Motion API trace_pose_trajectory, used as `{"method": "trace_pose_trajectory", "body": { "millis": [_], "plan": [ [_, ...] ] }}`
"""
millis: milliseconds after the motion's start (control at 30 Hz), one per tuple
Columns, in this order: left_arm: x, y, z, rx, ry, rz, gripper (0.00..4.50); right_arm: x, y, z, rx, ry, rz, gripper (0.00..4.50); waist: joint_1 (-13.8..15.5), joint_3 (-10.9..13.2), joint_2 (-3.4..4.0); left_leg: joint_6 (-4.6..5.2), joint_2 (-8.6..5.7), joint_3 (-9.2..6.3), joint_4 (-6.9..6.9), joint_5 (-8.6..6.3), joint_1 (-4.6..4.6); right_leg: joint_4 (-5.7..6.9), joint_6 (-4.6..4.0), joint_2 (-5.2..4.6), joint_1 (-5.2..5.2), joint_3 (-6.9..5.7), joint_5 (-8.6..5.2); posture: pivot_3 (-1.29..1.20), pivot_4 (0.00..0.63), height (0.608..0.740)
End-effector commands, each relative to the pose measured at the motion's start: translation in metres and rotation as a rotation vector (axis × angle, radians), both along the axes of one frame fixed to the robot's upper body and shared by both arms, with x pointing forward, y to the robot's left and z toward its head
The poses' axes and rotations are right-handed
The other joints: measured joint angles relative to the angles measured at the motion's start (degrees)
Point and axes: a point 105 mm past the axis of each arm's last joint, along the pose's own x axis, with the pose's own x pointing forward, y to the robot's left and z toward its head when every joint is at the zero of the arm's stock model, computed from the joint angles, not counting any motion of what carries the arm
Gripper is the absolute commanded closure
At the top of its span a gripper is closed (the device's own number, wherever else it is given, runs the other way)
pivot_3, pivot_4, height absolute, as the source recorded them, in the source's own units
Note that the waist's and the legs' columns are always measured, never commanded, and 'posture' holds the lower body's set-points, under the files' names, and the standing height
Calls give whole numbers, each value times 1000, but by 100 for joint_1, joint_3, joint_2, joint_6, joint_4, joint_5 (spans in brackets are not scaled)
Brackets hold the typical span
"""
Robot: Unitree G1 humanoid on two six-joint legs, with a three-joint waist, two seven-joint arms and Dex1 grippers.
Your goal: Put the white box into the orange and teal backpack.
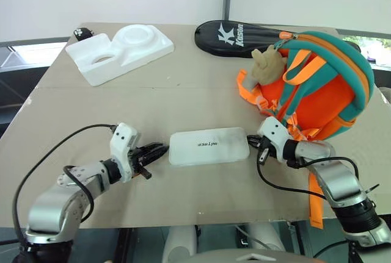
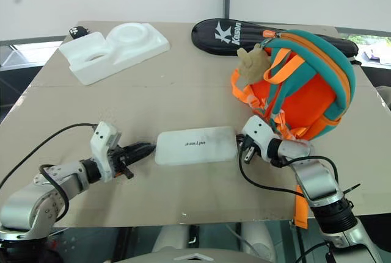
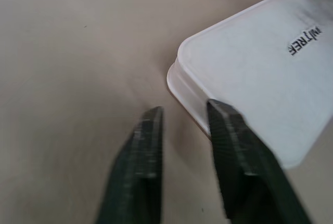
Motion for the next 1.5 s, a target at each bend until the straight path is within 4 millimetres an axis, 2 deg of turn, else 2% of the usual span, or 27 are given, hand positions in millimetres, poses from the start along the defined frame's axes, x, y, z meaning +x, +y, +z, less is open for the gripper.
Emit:
{"method": "trace_pose_trajectory", "body": {
  "millis": [33,67,100,133,267,367,567,733,933,1000,1067,1100,1133,1233,1267,1367,1433,1500],
  "plan": [
    [-5,23,26,-68,66,-5,1353,0,-15,16,-11,-56,-37,4500,10,0,-2,0,0,-1,0,0,-1,-1,0,1,0,-1,0,0,150,740],
    [-10,23,30,-116,112,-32,879,0,-17,17,-15,-62,-40,4500,16,1,-1,0,0,-1,0,0,-3,0,0,0,0,-2,0,0,150,740],
    [-17,24,33,-188,212,-48,598,-1,-19,18,-22,-66,-35,4500,19,1,0,0,-1,-1,0,0,-6,-2,0,-1,-2,-2,-1,0,150,740],
    [-23,25,35,-243,288,-60,54,-3,-21,20,-26,-70,-26,4500,20,2,1,0,-2,2,0,0,-10,-6,1,-5,-4,-2,-1,0,150,740],
    [-28,26,37,-353,451,-59,54,-6,-23,24,-38,-83,-3,4500,11,5,4,1,-5,5,0,-1,-13,-11,4,-8,-4,0,-2,0,150,740],
    [-25,15,18,-348,557,-47,54,-7,-18,25,-52,-89,23,4500,22,6,3,1,-3,-3,-2,0,-13,-5,4,-3,-6,-6,-2,0,150,740],
    [-5,-10,-1,-377,587,-35,54,-4,2,15,-131,-104,116,4500,20,1,-6,1,-4,-7,13,1,-10,1,3,-1,2,-5,0,0,150,740],
    [5,-28,-13,-431,621,-43,54,0,41,1,-149,-101,225,4500,20,-5,0,1,-5,-6,16,1,-2,2,3,-1,11,-1,0,0,150,740],
    [5,-35,-14,-492,648,-60,54,4,50,1,-135,-111,233,4500,59,-9,-5,1,-9,-6,21,1,2,3,3,-4,16,1,0,0,150,740],
    [6,-37,-14,-518,640,-58,567,4,50,3,-117,-115,220,4500,55,-10,-6,1,-9,-5,23,1,2,3,3,-5,17,2,0,0,150,740],
    [4,-38,-12,-541,631,-60,1285,6,47,10,-79,-128,192,4500,55,-10,-7,1,-8,-5,23,1,2,4,3,-4,20,2,1,0,150,740],
    [4,-38,-12,-544,629,-59,1732,6,46,12,-66,-132,184,4500,58,-10,-9,1,-8,-6,23,1,2,4,3,-4,20,1,1,0,150,740],
    [4,-37,-11,-544,625,-53,2502,5,43,18,-28,-137,172,4500,59,-11,-11,1,-8,-9,23,1,-4,4,3,-4,18,-2,0,0,150,740],
    [5,-36,-8,-554,604,-41,3234,0,29,33,54,-138,114,4500,89,-13,-13,1,-9,-15,24,1,-9,4,3,-4,17,-6,0,0,150,740],
    [6,-35,-6,-559,597,-37,3392,-4,24,35,57,-134,110,4500,86,-13,-13,1,-9,-14,24,1,-8,4,3,-4,17,-4,0,0,150,740],
    [8,-32,0,-568,560,-31,3396,-26,14,46,139,-49,128,4500,91,-16,-18,1,-8,-14,27,1,-5,4,3,-4,21,-4,1,0,150,740],
    [11,-30,8,-584,518,-31,3396,-29,1,67,249,-67,36,3977,93,-16,-18,1,-7,-14,28,1,-1,4,3,-4,23,-5,1,0,150,740],
    [13,-29,14,-589,474,-30,3396,-37,-8,77,279,-67,7,3341,83,-16,-18,1,-5,-15,27,1,-1,7,2,-3,22,-5,1,0,150,740]
  ]
}}
